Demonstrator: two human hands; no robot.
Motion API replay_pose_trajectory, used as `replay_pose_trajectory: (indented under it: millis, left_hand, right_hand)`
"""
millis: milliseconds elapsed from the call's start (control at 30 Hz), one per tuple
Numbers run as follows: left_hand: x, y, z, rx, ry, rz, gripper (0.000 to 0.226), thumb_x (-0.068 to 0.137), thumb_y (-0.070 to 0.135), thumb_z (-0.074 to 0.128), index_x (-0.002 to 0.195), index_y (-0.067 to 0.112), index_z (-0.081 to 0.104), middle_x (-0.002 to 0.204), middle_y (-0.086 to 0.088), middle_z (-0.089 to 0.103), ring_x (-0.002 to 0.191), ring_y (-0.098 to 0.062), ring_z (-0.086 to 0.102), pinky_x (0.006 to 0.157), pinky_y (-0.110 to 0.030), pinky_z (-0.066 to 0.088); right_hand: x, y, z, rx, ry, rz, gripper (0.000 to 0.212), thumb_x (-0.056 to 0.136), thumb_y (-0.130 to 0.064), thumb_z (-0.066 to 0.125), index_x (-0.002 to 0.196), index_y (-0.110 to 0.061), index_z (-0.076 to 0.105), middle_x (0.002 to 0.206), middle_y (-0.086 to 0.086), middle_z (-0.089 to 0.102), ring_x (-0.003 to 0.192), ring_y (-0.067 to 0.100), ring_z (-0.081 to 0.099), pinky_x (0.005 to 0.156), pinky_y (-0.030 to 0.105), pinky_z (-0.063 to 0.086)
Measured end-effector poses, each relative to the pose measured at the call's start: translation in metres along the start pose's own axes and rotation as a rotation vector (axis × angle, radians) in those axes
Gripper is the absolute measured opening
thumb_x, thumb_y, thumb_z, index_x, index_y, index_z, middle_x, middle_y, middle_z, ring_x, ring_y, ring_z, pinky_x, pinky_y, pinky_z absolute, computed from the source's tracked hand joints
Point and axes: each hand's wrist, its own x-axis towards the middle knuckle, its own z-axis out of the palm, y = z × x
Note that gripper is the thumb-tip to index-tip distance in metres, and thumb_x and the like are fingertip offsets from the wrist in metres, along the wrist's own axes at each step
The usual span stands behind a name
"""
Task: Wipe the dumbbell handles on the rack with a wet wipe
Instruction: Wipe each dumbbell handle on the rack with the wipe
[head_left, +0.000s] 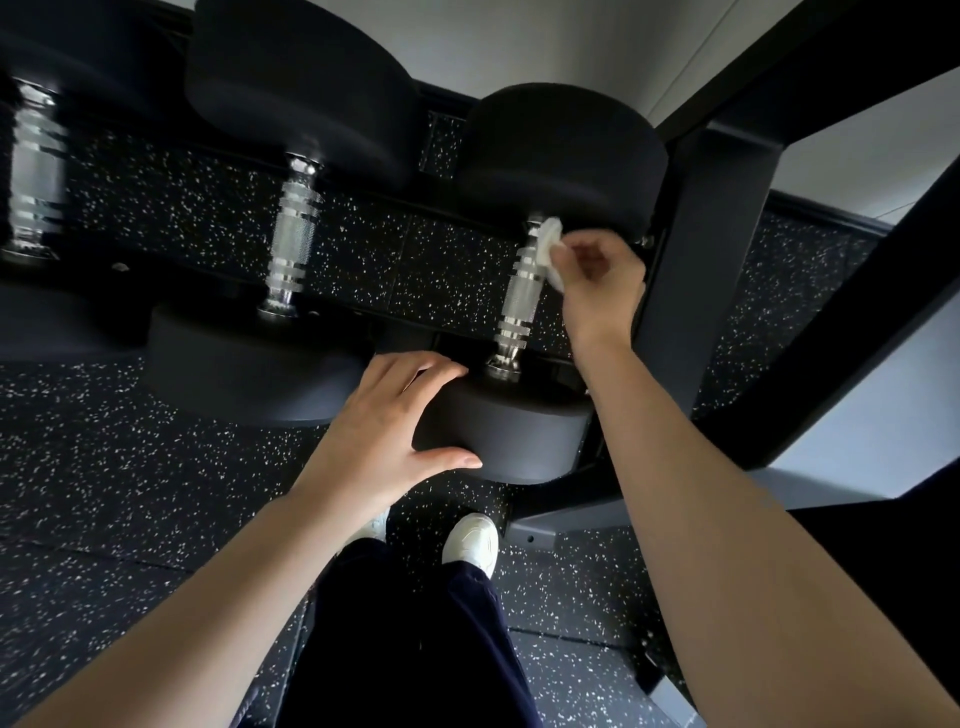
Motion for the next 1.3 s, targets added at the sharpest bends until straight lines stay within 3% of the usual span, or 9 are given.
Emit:
replay_pose_trajectory:
  millis: [133, 333, 467, 633, 867, 1033, 1167, 1300]
  left_hand:
    - [0.000, 0.000, 0.000, -0.013, -0.002, 0.001, 0.073, 0.066, 0.064, 0.056, 0.126, 0.024, 0.049, 0.126, 0.009, 0.046, 0.118, -0.011, 0.034, 0.094, -0.030, 0.038]
    - [0.001, 0.000, 0.001, -0.013, 0.001, -0.002, 0.073, 0.066, 0.063, 0.060, 0.125, 0.023, 0.051, 0.125, 0.010, 0.046, 0.117, -0.011, 0.034, 0.092, -0.030, 0.039]
    - [0.001, -0.002, 0.002, -0.003, 0.007, 0.011, 0.073, 0.065, 0.067, 0.054, 0.125, 0.024, 0.050, 0.124, 0.010, 0.045, 0.116, -0.012, 0.035, 0.093, -0.030, 0.038]
    - [0.001, -0.002, 0.002, -0.012, 0.016, 0.019, 0.072, 0.065, 0.066, 0.054, 0.124, 0.026, 0.049, 0.124, 0.014, 0.042, 0.116, -0.012, 0.035, 0.092, -0.030, 0.038]
    - [0.002, -0.002, 0.001, -0.023, -0.001, 0.008, 0.072, 0.064, 0.067, 0.053, 0.124, 0.029, 0.047, 0.124, 0.017, 0.040, 0.118, -0.010, 0.034, 0.089, -0.033, 0.044]
    - [0.002, -0.002, 0.001, -0.028, 0.008, 0.012, 0.072, 0.064, 0.067, 0.053, 0.124, 0.027, 0.048, 0.124, 0.015, 0.042, 0.117, -0.012, 0.035, 0.090, -0.033, 0.045]
    - [0.002, -0.003, 0.002, -0.030, 0.002, 0.011, 0.071, 0.064, 0.068, 0.053, 0.124, 0.030, 0.045, 0.124, 0.016, 0.042, 0.117, -0.012, 0.035, 0.088, -0.037, 0.047]
    - [0.002, -0.004, 0.002, -0.012, 0.002, 0.026, 0.072, 0.065, 0.068, 0.052, 0.124, 0.028, 0.048, 0.125, 0.016, 0.042, 0.117, -0.011, 0.035, 0.088, -0.032, 0.045]
  right_hand:
    - [-0.002, 0.003, 0.000, 0.031, -0.020, 0.028, 0.022, 0.084, -0.008, 0.066, 0.075, -0.028, 0.062, 0.075, -0.013, 0.062, 0.071, -0.001, 0.058, 0.075, 0.018, 0.051]
    - [-0.023, 0.024, -0.028, -0.076, -0.408, 0.056, 0.016, 0.079, 0.003, 0.069, 0.079, -0.012, 0.062, 0.075, -0.005, 0.061, 0.066, -0.001, 0.060, 0.067, 0.013, 0.049]
    - [-0.032, 0.034, -0.033, -0.122, -0.566, 0.132, 0.023, 0.075, 0.004, 0.072, 0.073, -0.016, 0.062, 0.077, 0.000, 0.067, 0.069, 0.009, 0.065, 0.071, 0.019, 0.052]
    - [-0.035, 0.035, -0.028, -0.093, -0.456, 0.195, 0.020, 0.077, 0.005, 0.070, 0.079, -0.013, 0.062, 0.074, -0.004, 0.065, 0.066, 0.000, 0.062, 0.063, 0.011, 0.046]
    - [-0.025, 0.027, -0.018, 0.097, -0.303, 0.311, 0.017, 0.085, 0.004, 0.061, 0.085, -0.013, 0.059, 0.084, 0.008, 0.067, 0.080, 0.023, 0.065, 0.075, 0.039, 0.058]
    - [-0.027, 0.029, -0.021, 0.212, -0.430, 0.449, 0.018, 0.090, -0.002, 0.058, 0.107, -0.001, 0.060, 0.095, 0.011, 0.069, 0.084, 0.022, 0.067, 0.073, 0.028, 0.058]
    - [-0.021, 0.028, -0.019, 0.275, -0.461, 0.462, 0.019, 0.089, 0.005, 0.055, 0.107, 0.005, 0.062, 0.103, 0.021, 0.068, 0.094, 0.029, 0.067, 0.084, 0.035, 0.056]
    - [-0.013, 0.021, -0.011, 0.423, -0.409, 0.411, 0.025, 0.087, 0.003, 0.056, 0.111, 0.009, 0.060, 0.109, 0.023, 0.067, 0.102, 0.031, 0.066, 0.091, 0.040, 0.053]
